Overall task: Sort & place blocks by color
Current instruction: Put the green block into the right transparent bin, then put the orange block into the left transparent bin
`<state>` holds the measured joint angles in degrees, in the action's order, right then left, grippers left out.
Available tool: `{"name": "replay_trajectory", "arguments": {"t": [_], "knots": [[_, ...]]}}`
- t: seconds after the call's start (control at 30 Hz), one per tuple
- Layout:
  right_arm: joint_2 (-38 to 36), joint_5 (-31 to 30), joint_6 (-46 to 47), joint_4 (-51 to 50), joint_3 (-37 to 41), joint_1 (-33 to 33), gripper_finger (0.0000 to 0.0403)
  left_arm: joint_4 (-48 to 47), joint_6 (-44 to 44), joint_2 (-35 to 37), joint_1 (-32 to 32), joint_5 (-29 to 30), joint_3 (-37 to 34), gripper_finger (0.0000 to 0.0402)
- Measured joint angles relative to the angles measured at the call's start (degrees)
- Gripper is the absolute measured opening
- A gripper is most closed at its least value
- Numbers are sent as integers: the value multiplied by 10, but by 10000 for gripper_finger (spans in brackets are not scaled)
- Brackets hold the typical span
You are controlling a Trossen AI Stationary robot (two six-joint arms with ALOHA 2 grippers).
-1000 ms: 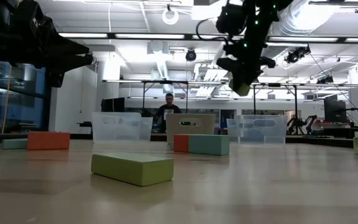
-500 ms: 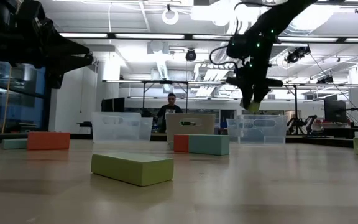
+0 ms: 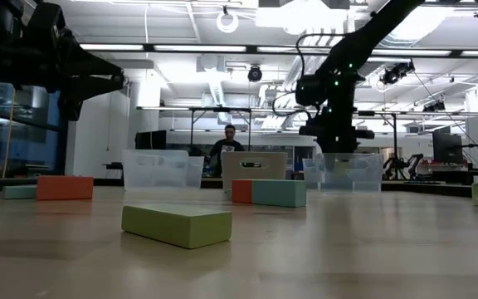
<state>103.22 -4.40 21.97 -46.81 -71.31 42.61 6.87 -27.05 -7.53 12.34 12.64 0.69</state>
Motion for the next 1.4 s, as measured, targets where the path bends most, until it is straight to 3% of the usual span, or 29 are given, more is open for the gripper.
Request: {"name": "replay_trajectory", "arguments": {"t": [0.63,0.93,1.17,1.4], "knots": [[45,30,-22,-8,0,2,117,2,-18,0,0,0,0,127],[45,30,-28,-8,0,1,186,2,-17,0,0,0,0,127],[45,30,-28,-29,-7,1,193,3,-13,0,0,0,0,127],[44,26,-25,-85,-81,0,194,3,-13,0,0,0,0,127]]}}
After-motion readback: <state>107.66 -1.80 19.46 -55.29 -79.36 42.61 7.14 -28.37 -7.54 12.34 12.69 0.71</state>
